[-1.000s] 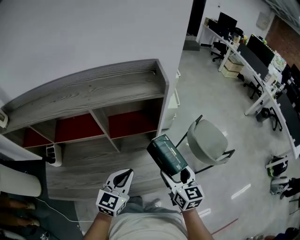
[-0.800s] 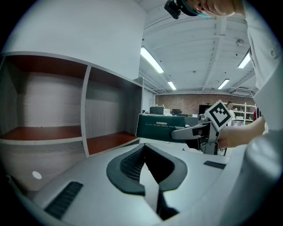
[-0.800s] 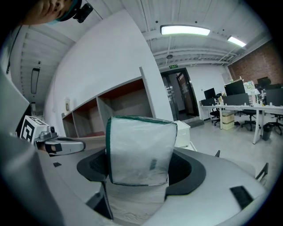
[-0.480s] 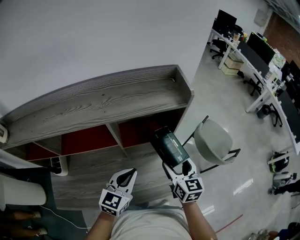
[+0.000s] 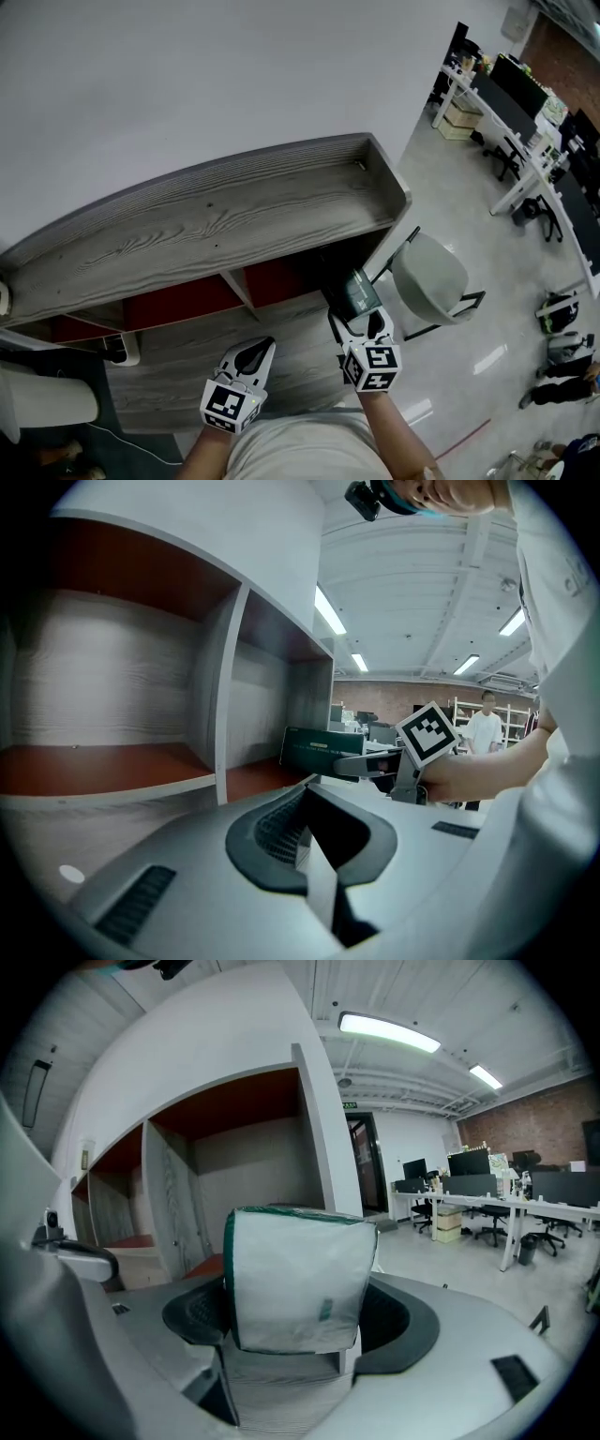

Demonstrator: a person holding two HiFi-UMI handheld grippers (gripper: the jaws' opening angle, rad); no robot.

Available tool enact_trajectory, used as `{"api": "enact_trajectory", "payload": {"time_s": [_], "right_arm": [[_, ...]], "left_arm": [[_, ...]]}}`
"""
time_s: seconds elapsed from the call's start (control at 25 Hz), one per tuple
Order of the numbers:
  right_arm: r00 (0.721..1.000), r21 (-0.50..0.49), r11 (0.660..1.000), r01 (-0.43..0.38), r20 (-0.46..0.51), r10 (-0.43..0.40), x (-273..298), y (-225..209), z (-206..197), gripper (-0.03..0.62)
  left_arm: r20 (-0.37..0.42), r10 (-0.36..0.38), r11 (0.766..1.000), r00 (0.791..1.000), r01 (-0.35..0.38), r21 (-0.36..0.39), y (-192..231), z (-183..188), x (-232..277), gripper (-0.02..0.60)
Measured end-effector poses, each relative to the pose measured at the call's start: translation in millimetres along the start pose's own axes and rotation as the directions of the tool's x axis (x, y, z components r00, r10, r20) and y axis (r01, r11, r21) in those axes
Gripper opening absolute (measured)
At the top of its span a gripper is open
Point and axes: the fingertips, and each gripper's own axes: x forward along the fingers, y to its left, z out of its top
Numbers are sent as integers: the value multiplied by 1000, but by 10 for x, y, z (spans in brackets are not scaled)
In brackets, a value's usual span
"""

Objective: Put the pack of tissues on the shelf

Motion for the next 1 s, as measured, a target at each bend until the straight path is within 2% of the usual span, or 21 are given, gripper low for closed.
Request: {"api": "enact_trajectory", "payload": {"time_s": [0.48,1.0], "right_arm": [[998,-65,996,61,-19,-62,423,20,96,387],[997,-71,995,71,-27,-73,604,27,170,388]], "left_arm": [[-18,10,1000,1000,-10,-22,142,-80,62,15],[-19,45,999,999,-46,-29,170,-86,28,15]]}}
